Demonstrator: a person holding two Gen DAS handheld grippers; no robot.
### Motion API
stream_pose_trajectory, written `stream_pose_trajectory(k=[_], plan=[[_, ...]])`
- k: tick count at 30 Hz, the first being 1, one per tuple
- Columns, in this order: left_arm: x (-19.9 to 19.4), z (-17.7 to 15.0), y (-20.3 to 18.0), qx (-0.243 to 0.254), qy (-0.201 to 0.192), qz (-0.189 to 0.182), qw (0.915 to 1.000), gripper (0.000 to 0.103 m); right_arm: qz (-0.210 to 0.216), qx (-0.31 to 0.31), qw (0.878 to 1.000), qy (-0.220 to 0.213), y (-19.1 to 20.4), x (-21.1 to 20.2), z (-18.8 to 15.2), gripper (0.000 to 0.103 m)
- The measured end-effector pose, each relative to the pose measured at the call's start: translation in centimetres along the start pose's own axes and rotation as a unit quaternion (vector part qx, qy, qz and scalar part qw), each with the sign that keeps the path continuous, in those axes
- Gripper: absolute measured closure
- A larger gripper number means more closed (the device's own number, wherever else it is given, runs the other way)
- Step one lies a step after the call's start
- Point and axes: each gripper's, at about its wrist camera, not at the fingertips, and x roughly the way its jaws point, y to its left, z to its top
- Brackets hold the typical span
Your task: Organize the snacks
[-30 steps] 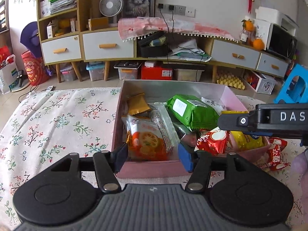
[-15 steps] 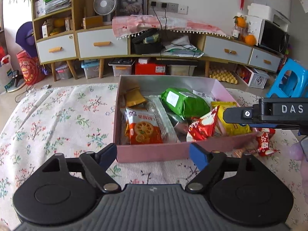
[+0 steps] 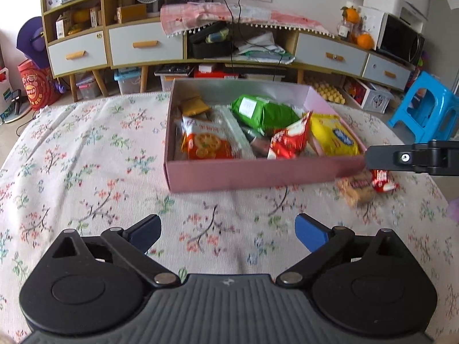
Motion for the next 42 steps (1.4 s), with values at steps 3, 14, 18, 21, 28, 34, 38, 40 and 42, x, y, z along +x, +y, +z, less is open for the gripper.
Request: stream_pose_trajectory(k=[3,14,18,21,28,34,38,40,42], plan=[[-0.1,-0.4,0.3,-0.003,0.006,0.000,1.0000,0.001,-0.006,-0.021,1.000,0.000,0.1,-0.4,-0.7,0.010],[-0.2,-1.4,0.4,-0.004,0.009,0.003,1.0000,0.001,-0.040,-0.098,0.994,0.006,0.1,-0.7,-3.0,0.010],[0.0,-1.5,-0.1,-0.001,0.001,-0.001,1.0000,0.001,-0.056,-0.103,0.993,0.014,-0.8,-0.3,-3.5,0.010],[0.4,-1.4,-0.7,0.000,0.000,-0.007,1.0000,0.001,-0.070,-0.111,0.991,0.014,-1.7,-0.2,-3.8,0.010],[1.9,-1.0,-3.2,-0.001,-0.007,-0.032,0.9995,0.001,-0.088,-0.091,0.992,0.017,-4.1,0.0,-3.5,0.009],[2.9,-0.9,-6.6,0.014,-0.015,-0.050,0.9986,0.001,-0.096,-0.058,0.994,0.020,-6.5,-0.1,-3.0,0.009],[3.7,-0.8,-8.7,0.028,-0.022,-0.051,0.9981,0.001,-0.097,-0.013,0.995,0.018,-8.5,-0.3,-2.4,0.009],[4.2,-0.7,-9.5,0.026,-0.023,-0.052,0.9980,0.001,-0.097,0.012,0.995,0.021,-9.5,-0.2,-2.0,0.009],[4.5,-0.6,-10.0,0.024,-0.025,-0.056,0.9978,0.002,-0.099,0.039,0.994,0.026,-10.7,0.0,-1.7,0.009]])
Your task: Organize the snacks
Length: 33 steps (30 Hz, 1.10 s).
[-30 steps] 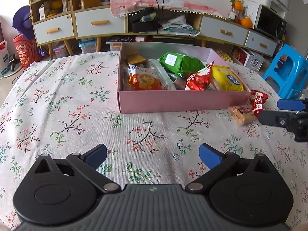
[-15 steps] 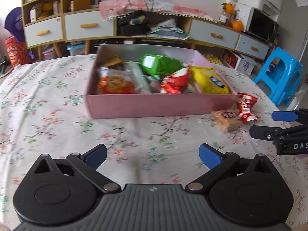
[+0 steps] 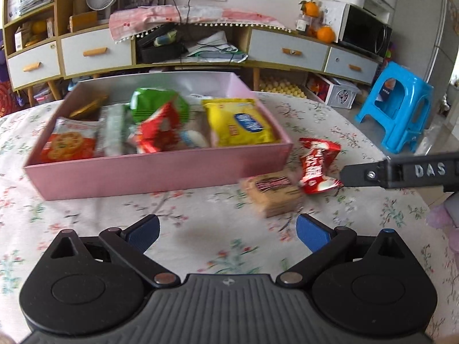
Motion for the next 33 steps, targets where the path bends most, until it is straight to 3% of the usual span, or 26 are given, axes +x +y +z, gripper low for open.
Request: stream_pose_trajectory(k=[4,6,11,16,17,20,33], plan=[[0.6,0.4,-0.8,-0.016,-0.010,0.002,0.9998,0.004,-0.009,0.051,0.999,0.003,-1.6,0.6,0.7,0.009],[1.0,0.4,-1.1,-0.020,-0.008,-0.006,0.9997,0.012,-0.006,0.073,0.997,0.002,-2.2,0.9,0.9,0.009],[1.5,0.6,-1.9,-0.011,-0.007,-0.015,0.9998,0.018,0.001,0.107,0.994,0.010,-3.0,1.7,1.0,0.009],[1.8,0.8,-1.8,-0.022,-0.012,-0.009,0.9996,0.034,0.009,0.110,0.994,0.015,-2.2,2.1,1.2,0.009],[1.8,0.9,-1.5,-0.027,-0.014,-0.004,0.9995,0.043,0.011,0.110,0.994,0.016,-2.0,2.1,1.2,0.009],[1.7,1.0,-1.1,-0.036,-0.010,-0.016,0.9992,0.057,0.018,0.105,0.994,0.017,-1.2,2.3,1.3,0.009],[-0.8,-0.1,2.1,0.004,-0.004,0.010,0.9999,0.062,0.010,0.061,0.998,0.012,2.1,3.6,1.0,0.014]])
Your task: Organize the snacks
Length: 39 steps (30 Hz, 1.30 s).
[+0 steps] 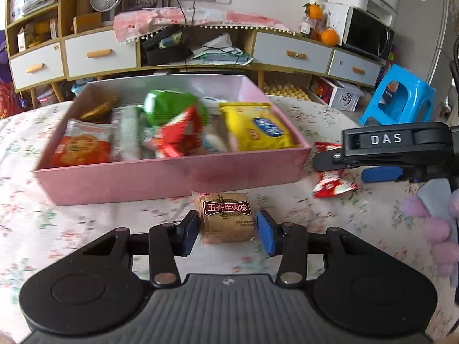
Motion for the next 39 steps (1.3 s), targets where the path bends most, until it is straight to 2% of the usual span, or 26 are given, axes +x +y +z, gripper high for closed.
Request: stream_pose_trajectory(k=[5,8,9,17,25,29,32,33,39], plan=[[-0.9,-0.2,1.7,-0.004,0.005,0.014,0.9999,0.062,-0.015,-0.021,1.000,-0.007,0.5,0.1,-0.4,0.033],[-1.4,-0.3,2.7,-0.010,0.010,0.020,0.9997,0.062,-0.005,-0.027,1.000,-0.013,0.6,0.0,-0.5,0.052],[-1.5,-0.4,3.0,-0.011,0.011,0.021,0.9997,0.062,0.004,-0.026,1.000,-0.013,0.5,0.0,-0.6,0.061],[-3.1,-1.1,5.6,-0.021,0.012,0.023,0.9995,0.062,0.039,-0.039,0.998,-0.006,0.8,-1.1,-1.9,0.063],[-4.6,-2.4,7.5,-0.030,0.007,0.022,0.9993,0.062,0.080,-0.087,0.993,0.015,2.4,-3.1,-4.4,0.065],[-4.8,-2.9,7.7,-0.038,0.000,0.028,0.9989,0.056,0.084,-0.090,0.992,0.019,3.0,-3.2,-5.1,0.062],[-4.7,-3.0,7.8,-0.042,-0.001,0.034,0.9986,0.040,0.085,-0.083,0.993,0.024,3.2,-3.2,-5.3,0.055],[-4.7,-3.1,7.7,-0.044,-0.001,0.036,0.9984,0.038,0.086,-0.080,0.993,0.022,3.2,-3.2,-5.4,0.052],[-4.2,-3.2,7.0,-0.031,-0.003,0.047,0.9984,0.034,0.086,-0.082,0.993,0.014,4.1,-3.3,-6.2,0.048]])
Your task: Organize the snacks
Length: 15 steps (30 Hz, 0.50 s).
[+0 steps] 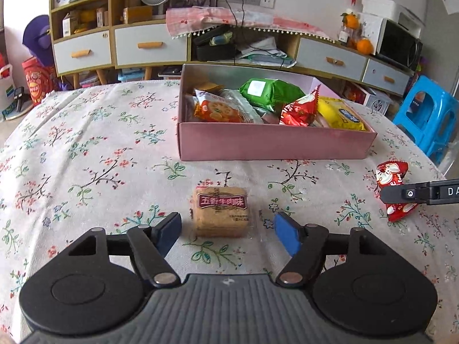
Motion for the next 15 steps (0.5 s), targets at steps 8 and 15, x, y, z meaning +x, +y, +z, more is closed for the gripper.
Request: stream_pose_trajectory(k=[8,15], plan=[[0.4,-0.1,-0.5,0.008,-0.006,0.019,0.9998,0.037,-0.002,-0.015,1.000,-0.007,1.3,0.5,-0.3,0.047],[0.1,-0.2,-0.3,0.012,-0.008,0.028,0.9995,0.047,0.004,-0.035,0.999,-0.006,2.5,0.8,-0.5,0.048]])
